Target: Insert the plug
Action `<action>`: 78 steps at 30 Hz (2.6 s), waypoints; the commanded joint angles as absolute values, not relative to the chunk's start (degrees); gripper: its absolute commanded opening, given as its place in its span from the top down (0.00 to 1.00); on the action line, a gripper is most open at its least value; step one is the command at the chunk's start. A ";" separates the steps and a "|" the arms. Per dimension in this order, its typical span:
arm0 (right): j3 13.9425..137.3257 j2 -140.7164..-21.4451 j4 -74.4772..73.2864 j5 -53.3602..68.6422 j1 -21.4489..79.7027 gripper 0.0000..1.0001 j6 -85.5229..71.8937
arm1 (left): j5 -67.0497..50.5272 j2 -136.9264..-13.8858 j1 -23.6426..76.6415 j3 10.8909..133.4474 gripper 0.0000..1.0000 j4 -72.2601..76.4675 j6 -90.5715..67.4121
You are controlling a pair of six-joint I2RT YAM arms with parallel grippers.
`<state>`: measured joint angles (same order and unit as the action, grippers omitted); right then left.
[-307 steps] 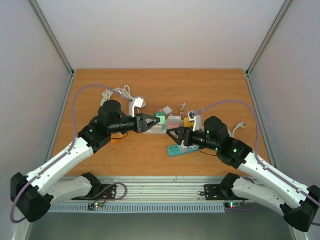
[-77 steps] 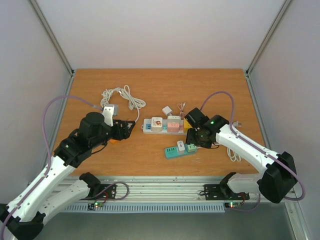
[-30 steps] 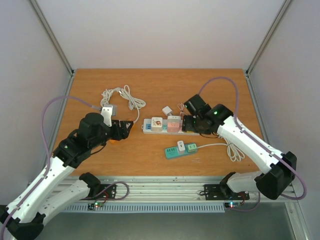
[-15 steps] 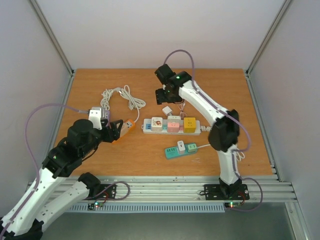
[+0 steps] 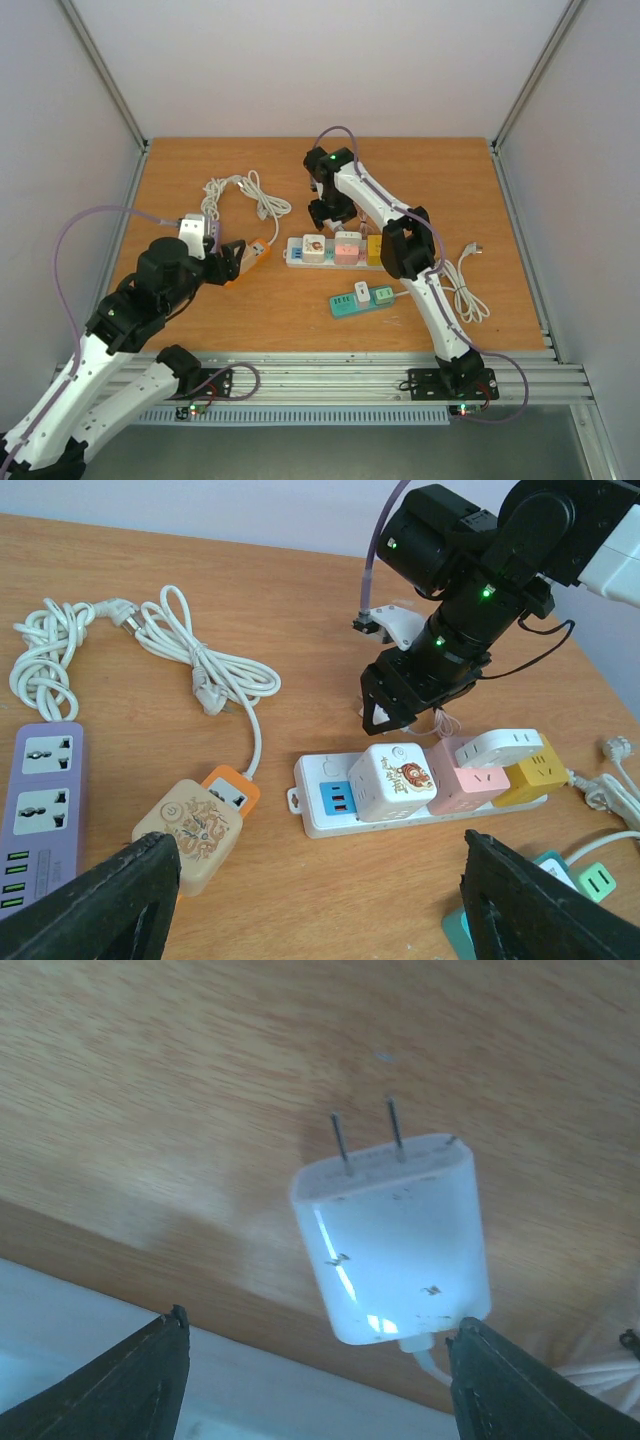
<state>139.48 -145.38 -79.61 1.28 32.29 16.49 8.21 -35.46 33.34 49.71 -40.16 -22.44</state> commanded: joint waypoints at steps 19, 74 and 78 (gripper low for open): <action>146.78 -150.25 -79.53 0.74 31.03 0.63 21.14 | 11.31 -40.05 32.83 52.45 0.23 -40.11 -22.82; 80.84 -89.02 -9.67 17.93 47.40 0.68 -61.16 | -4.55 -41.84 33.47 39.73 0.35 3.26 -24.44; 79.73 -88.60 -6.46 18.82 47.72 0.69 -63.36 | -5.59 -44.18 33.57 40.11 0.40 5.51 -25.81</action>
